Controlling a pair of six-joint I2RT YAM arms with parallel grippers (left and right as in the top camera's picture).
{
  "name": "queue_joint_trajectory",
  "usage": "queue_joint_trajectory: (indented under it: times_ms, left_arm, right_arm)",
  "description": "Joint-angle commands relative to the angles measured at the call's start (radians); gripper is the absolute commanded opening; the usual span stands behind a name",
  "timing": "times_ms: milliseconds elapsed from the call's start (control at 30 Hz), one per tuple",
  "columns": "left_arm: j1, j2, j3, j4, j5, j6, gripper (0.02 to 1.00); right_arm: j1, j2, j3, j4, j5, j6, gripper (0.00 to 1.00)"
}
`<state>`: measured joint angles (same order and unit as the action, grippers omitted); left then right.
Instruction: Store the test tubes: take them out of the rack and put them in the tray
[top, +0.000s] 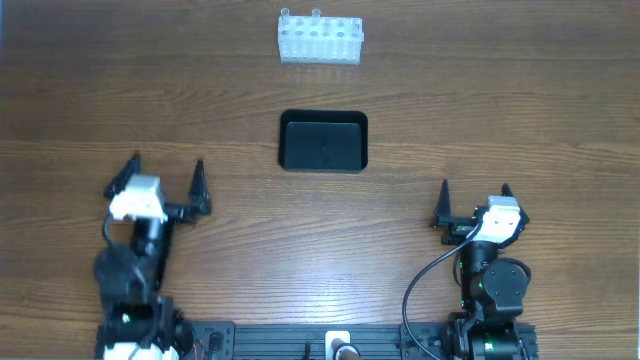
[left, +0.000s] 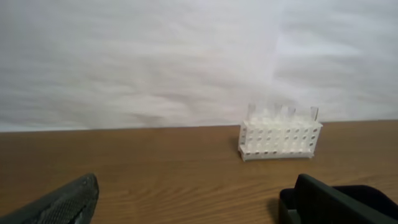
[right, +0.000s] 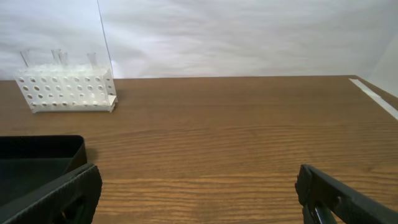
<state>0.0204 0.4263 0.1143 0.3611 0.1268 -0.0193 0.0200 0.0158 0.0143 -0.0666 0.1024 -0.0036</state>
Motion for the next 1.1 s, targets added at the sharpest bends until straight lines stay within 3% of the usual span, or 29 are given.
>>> queue_joint_trajectory:
  times_ms: [33, 233, 400, 600, 1100]
  left_arm:
    - [-0.014, 0.318, 0.255, 0.024, 0.040, 0.000, 0.996]
    - [-0.108, 0.737, 0.610, -0.023, 0.028, 0.000, 0.998]
    - [-0.203, 1.078, 0.970, -0.223, -0.098, -0.074, 0.996]
    - [-0.278, 1.424, 1.369, -0.451, -0.155, -0.106, 0.996]
    - [-0.320, 1.835, 1.725, -0.473, -0.213, -0.150, 0.998]
  right_arm:
    - [-0.008, -0.006, -0.009, 0.000, -0.007, 0.003, 0.993]
    - [-0.008, -0.006, -0.009, 0.000, -0.007, 0.003, 0.993]
    - [-0.008, -0.006, -0.009, 0.000, -0.007, 0.003, 0.991]
    - [-0.008, -0.006, -0.009, 0.000, -0.007, 0.003, 0.993]
    - [-0.008, -0.006, -0.009, 0.000, -0.007, 0.003, 0.991]
